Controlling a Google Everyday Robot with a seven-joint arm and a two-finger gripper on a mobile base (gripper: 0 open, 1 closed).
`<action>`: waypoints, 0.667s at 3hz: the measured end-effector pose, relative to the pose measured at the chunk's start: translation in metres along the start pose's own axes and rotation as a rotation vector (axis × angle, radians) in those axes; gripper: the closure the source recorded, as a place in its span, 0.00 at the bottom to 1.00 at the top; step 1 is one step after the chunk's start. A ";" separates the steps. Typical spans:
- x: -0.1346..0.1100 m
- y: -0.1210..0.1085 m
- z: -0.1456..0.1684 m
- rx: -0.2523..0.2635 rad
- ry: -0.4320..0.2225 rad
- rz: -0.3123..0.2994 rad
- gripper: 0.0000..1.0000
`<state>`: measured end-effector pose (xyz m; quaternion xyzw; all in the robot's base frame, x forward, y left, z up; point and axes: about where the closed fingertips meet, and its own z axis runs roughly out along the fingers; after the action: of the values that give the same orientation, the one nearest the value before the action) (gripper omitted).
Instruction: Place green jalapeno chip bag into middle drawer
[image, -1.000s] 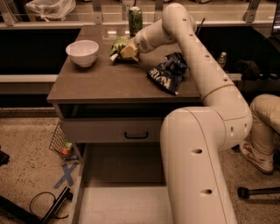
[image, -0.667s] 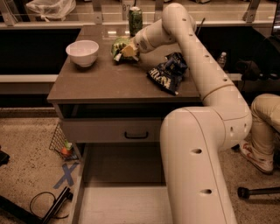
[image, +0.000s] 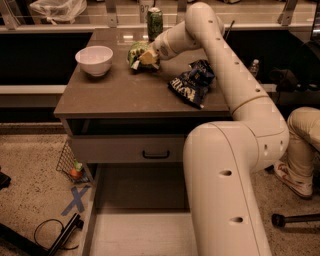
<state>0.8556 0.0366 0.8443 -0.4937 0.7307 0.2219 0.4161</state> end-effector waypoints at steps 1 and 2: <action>-0.048 0.001 -0.071 0.074 -0.013 -0.114 1.00; -0.098 0.008 -0.148 0.149 -0.006 -0.190 1.00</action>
Offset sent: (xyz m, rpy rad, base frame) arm -0.0777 -0.1004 0.2849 -0.1536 -0.3324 -0.0670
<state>0.8067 -0.0161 1.0070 -0.5279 0.6937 0.1280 0.4730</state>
